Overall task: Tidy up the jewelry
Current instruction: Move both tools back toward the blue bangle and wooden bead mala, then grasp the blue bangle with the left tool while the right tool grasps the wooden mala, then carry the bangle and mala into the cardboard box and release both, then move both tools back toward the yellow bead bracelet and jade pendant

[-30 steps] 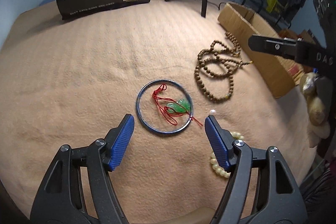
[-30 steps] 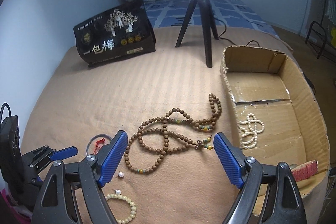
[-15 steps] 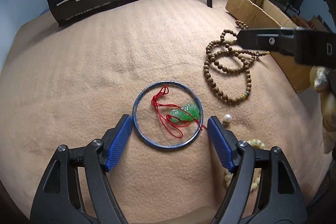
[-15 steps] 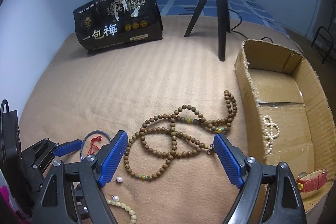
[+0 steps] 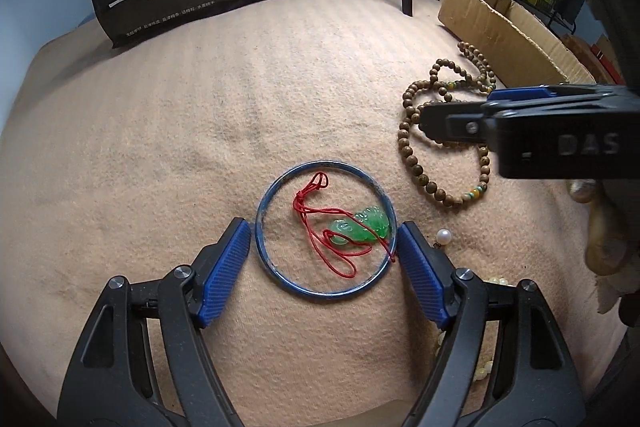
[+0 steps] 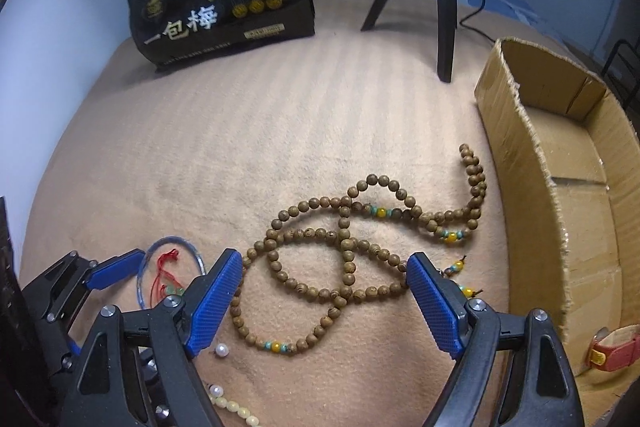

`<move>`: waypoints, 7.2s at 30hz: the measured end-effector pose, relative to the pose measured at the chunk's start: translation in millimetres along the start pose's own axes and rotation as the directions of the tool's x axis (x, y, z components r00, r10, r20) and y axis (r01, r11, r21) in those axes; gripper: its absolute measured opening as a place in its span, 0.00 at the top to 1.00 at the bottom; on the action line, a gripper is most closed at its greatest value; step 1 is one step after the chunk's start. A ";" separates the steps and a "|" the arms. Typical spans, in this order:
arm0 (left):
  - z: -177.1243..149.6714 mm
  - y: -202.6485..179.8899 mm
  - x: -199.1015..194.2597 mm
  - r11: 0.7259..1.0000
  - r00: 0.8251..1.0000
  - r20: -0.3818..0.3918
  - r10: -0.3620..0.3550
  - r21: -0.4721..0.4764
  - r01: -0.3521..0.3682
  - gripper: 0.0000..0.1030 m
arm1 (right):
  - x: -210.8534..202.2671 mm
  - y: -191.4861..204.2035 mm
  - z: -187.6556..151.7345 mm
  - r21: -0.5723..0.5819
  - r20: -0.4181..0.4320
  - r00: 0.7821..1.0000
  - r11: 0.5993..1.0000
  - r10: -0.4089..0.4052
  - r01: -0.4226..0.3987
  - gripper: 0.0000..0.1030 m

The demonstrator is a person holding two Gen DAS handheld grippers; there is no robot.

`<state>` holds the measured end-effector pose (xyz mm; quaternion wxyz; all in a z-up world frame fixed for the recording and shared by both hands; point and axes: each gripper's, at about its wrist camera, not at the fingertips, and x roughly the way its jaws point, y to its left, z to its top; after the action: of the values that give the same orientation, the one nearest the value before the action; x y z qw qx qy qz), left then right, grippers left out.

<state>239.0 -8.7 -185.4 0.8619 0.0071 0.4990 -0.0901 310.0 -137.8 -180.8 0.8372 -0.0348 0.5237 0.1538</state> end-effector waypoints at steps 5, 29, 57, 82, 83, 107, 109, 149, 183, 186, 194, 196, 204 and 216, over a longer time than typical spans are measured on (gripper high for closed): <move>-0.2 1.7 -0.3 1.000 1.000 0.000 -0.013 -0.008 0.013 0.24 | 12.0 7.3 0.0 -0.042 -0.016 0.998 0.998 -0.054 0.053 0.09; -0.7 12.3 -8.4 0.995 0.998 0.021 -0.066 -0.074 0.068 0.30 | 10.1 7.1 1.3 -0.076 -0.012 0.999 0.996 -0.049 0.048 0.90; 16.4 5.9 -83.6 0.991 0.982 0.169 -0.086 -0.085 0.101 0.30 | -131.5 -1.5 16.5 -0.030 0.273 0.962 0.999 0.021 -0.013 0.90; 63.5 -71.4 -115.5 0.984 0.951 0.252 -0.180 0.030 0.178 0.30 | -227.0 -87.7 2.8 0.121 0.449 0.889 0.992 -0.096 0.045 0.90; 67.2 -76.1 -113.3 0.983 0.950 0.251 -0.184 0.036 0.181 0.30 | -226.5 -92.8 2.4 0.130 0.446 0.889 0.990 -0.103 0.049 0.90; 151.6 -157.9 -36.9 0.967 0.943 0.218 -0.250 0.094 0.235 0.30 | -177.9 -179.3 3.5 0.232 0.338 0.922 0.966 -0.188 0.112 0.90; 155.9 -162.7 -28.3 0.968 0.945 0.210 -0.249 0.095 0.234 0.30 | -172.0 -185.3 2.3 0.242 0.326 0.926 0.964 -0.191 0.114 0.90; 159.9 -166.1 -12.7 0.975 0.961 0.166 -0.220 0.072 0.210 0.28 | -162.3 -204.8 -9.3 0.305 0.277 0.944 0.948 -0.180 0.091 0.70; 39.1 -17.9 -133.5 0.997 0.973 0.221 -0.067 -0.022 0.073 0.28 | -171.9 -53.1 -75.3 -0.009 0.239 0.970 0.999 0.033 -0.032 0.36; 26.9 -7.6 -126.9 0.996 0.977 0.205 -0.065 -0.044 0.075 0.28 | -156.0 -39.3 -83.3 -0.017 0.192 0.978 0.997 0.082 -0.080 0.36; 5.9 8.9 -101.7 0.993 0.985 0.155 -0.082 -0.072 0.094 0.35 | -107.0 -15.4 -97.3 -0.020 0.059 0.989 0.990 0.138 -0.137 0.43; 2.0 13.5 -94.9 0.990 0.985 0.141 -0.097 -0.092 0.110 0.37 | -98.1 -10.1 -99.4 -0.026 0.034 0.989 0.989 0.147 -0.146 0.45; -3.7 15.9 -77.7 0.988 0.988 0.103 -0.119 -0.084 0.128 0.44 | -69.2 10.2 -98.2 -0.072 -0.018 0.989 0.986 0.150 -0.151 0.50; -9.6 13.3 -57.3 0.987 0.988 0.059 -0.143 -0.062 0.147 0.47 | -39.5 24.7 -103.5 -0.123 -0.089 0.989 0.984 0.116 -0.126 0.64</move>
<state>205.0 13.8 -141.8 0.8661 -0.0601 0.4773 -0.1362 197.2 -145.8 -189.6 0.8004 -0.0627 0.5475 0.2362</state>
